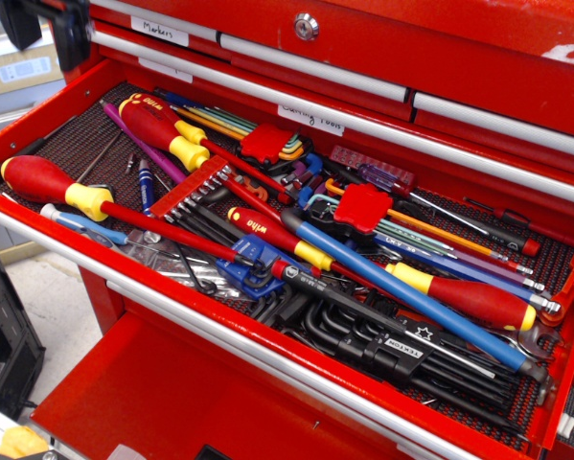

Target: Pick up bit holder

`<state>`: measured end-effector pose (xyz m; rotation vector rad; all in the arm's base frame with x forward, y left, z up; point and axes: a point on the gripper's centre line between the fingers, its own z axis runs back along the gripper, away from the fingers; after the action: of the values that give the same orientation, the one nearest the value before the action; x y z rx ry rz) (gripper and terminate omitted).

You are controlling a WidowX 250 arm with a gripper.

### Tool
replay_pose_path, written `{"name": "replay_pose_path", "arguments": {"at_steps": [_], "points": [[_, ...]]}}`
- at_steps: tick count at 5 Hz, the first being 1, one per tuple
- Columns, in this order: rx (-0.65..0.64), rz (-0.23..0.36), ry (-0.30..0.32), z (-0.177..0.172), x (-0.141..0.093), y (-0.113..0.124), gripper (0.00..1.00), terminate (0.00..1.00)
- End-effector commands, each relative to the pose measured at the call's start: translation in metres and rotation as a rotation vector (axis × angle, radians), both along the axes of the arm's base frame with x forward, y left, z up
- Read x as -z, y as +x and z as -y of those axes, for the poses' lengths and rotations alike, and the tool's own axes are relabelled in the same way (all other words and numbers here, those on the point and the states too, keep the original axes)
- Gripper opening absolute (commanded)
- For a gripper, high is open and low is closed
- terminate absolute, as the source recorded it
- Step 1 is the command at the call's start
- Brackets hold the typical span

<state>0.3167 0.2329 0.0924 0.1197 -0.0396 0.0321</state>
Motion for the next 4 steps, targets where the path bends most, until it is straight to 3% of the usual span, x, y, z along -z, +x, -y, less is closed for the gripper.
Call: {"name": "replay_pose_path", "arguments": {"at_steps": [1, 2, 3, 4], "points": [[0.108, 0.115, 0.006, 0.064, -0.019, 0.000, 1.00, 0.00], [0.150, 0.198, 0.079, 0.100, -0.010, -0.003, 1.00, 0.00], [0.173, 0.229, 0.106, 0.118, 0.000, 0.004, 1.00, 0.00], [0.192, 0.186, 0.051, 0.118, 0.009, 0.008, 1.00, 0.00]]}}
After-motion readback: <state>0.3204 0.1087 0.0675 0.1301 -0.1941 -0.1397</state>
